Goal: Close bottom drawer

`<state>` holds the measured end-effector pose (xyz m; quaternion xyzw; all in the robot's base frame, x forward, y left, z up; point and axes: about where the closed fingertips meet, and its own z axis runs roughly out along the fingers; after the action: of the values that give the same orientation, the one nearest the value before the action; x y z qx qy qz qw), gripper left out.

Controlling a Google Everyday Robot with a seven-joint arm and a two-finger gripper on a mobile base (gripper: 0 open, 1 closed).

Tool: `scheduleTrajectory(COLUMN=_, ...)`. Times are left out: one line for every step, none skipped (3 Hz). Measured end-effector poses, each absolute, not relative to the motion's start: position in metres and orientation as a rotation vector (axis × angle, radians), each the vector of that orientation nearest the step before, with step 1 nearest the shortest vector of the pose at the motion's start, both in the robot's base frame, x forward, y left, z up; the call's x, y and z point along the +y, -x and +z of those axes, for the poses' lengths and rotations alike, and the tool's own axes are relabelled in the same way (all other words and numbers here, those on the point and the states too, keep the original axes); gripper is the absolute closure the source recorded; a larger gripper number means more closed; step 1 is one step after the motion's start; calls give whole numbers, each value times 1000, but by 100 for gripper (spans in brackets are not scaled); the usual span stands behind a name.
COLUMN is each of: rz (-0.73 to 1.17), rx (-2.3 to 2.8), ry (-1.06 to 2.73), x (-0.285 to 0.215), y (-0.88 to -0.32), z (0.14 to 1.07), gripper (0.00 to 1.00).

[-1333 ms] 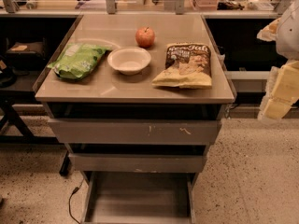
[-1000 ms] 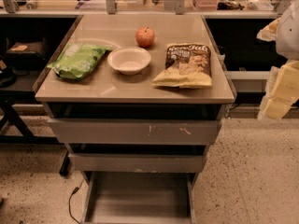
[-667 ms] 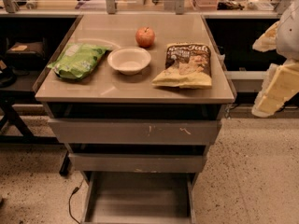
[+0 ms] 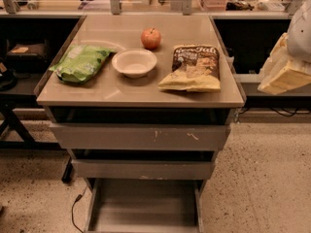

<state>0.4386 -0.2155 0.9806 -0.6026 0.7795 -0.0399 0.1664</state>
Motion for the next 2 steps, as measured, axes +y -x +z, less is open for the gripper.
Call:
scheduleTrajectory(rz=-114, rx=2219, ry=1716, x=-215, y=-439, z=981, gripper=88)
scheduleTrajectory(rz=-114, rx=2218, ry=1715, x=-216, y=-436, z=980, gripper=100)
